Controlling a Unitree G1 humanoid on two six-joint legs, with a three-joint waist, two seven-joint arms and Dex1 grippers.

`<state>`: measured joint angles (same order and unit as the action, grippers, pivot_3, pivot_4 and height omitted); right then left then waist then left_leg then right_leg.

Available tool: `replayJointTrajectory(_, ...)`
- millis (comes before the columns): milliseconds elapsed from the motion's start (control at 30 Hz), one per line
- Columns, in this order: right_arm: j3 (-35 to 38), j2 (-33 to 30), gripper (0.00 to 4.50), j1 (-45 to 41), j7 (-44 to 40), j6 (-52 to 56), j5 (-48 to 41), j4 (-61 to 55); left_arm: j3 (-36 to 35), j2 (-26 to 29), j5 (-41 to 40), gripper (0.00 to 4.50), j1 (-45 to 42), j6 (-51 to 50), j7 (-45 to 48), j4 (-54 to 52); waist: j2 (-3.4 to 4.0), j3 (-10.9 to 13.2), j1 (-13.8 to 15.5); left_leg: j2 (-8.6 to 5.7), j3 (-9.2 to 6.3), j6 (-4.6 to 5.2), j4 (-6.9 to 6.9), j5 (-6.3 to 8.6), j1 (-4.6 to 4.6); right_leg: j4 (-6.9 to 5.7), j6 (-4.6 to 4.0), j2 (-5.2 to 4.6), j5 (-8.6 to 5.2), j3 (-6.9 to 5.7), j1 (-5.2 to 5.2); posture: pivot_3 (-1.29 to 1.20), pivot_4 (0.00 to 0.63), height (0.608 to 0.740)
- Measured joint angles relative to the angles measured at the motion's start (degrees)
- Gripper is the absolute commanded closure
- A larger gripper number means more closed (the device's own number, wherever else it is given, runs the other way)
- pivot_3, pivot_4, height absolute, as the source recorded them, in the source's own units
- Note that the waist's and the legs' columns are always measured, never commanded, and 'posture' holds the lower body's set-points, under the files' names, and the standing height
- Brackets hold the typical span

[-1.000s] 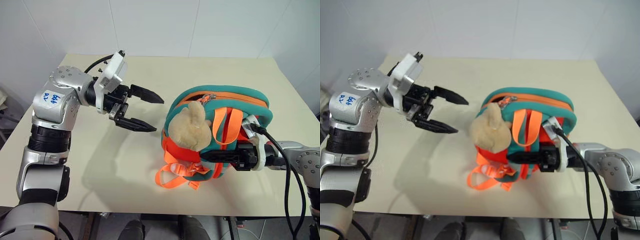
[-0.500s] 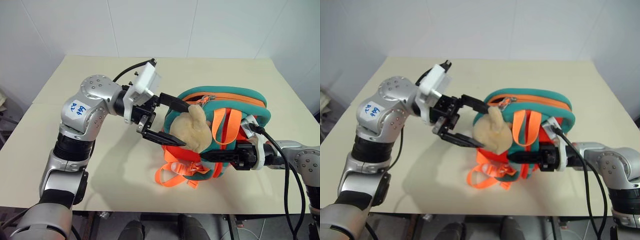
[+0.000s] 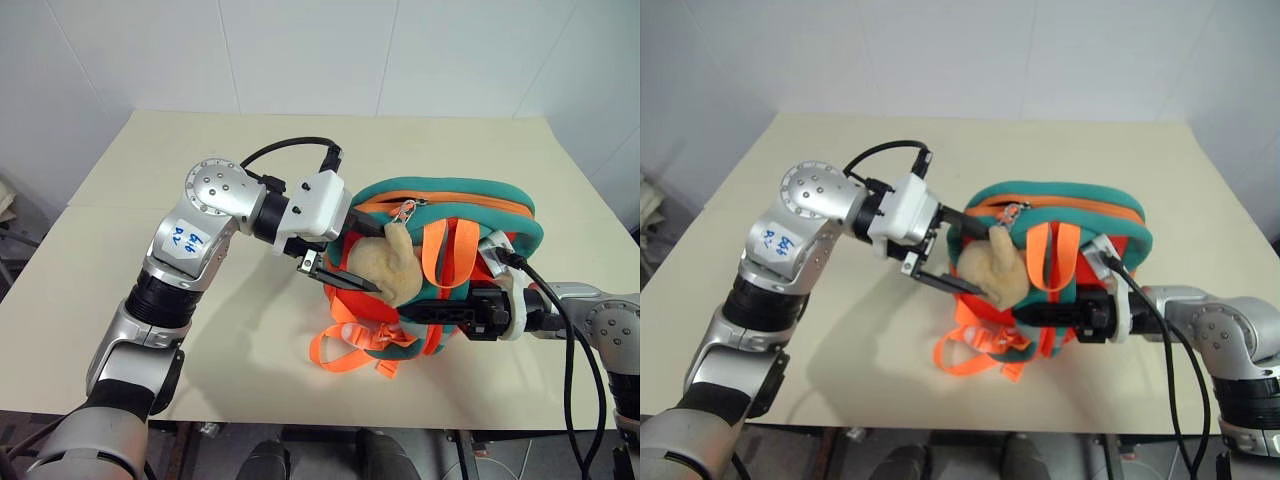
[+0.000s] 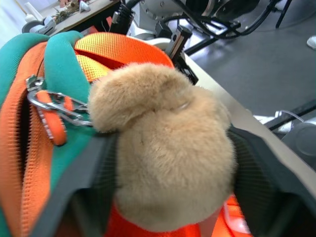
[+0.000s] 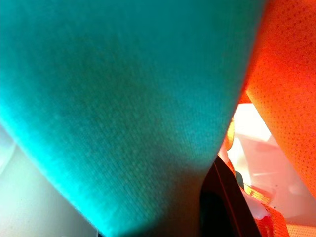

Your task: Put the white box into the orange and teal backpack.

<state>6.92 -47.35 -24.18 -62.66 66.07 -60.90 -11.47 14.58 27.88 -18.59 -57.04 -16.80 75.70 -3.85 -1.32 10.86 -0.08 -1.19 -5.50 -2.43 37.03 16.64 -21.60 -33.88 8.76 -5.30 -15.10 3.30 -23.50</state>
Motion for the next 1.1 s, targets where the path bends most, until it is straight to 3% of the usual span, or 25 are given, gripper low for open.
replayJointTrajectory(100, 0.00, 0.04, 3.95, 0.00, 0.06, -0.01, 0.06, 0.00, -0.01, -0.23, 0.18, 3.18, 0.00, 0.27, -0.21, 0.00, 0.00, 0.00, 0.01, 0.00, 0.00, 0.01, 0.00, 0.01, 0.00, -0.01, 0.00, 0.01, 0.00, 0.00, 0.00, 0.00, 0.150, 0.740)
replayJointTrajectory(267, 0.00, 0.20, 3.95, -0.01, 0.08, -0.03, 0.14, 0.00, -0.58, 0.14, -1.03, 3.76, -0.01, -1.16, 0.00, 0.08, 0.00, 0.00, -0.04, 0.00, 0.00, 0.01, 0.00, 0.01, 0.00, -0.02, 0.00, 0.01, 0.00, 0.00, 0.00, 0.00, 0.150, 0.740)
replayJointTrajectory(767, -0.16, 0.60, 3.95, -0.85, -0.19, -0.98, 0.17, -0.14, -8.28, 8.44, -9.38, 3.76, -8.29, -6.94, 7.12, 11.41, 0.01, 0.01, -0.26, 0.03, 0.00, 0.08, -0.07, 0.05, -0.02, -0.10, 0.00, 0.03, 0.00, -0.01, -0.05, 0.00, 0.150, 0.740)
replayJointTrajectory(1100, -0.29, 0.71, 3.95, -0.82, 0.04, -1.03, -0.03, -0.82, -9.31, 14.94, -8.11, 3.76, -7.81, -7.50, 10.29, 24.91, 0.02, 0.01, -0.16, 0.03, 0.01, 0.09, -0.02, 0.05, -0.01, -0.10, 0.00, 0.02, 0.00, -0.02, -0.05, 0.00, 0.150, 0.740)
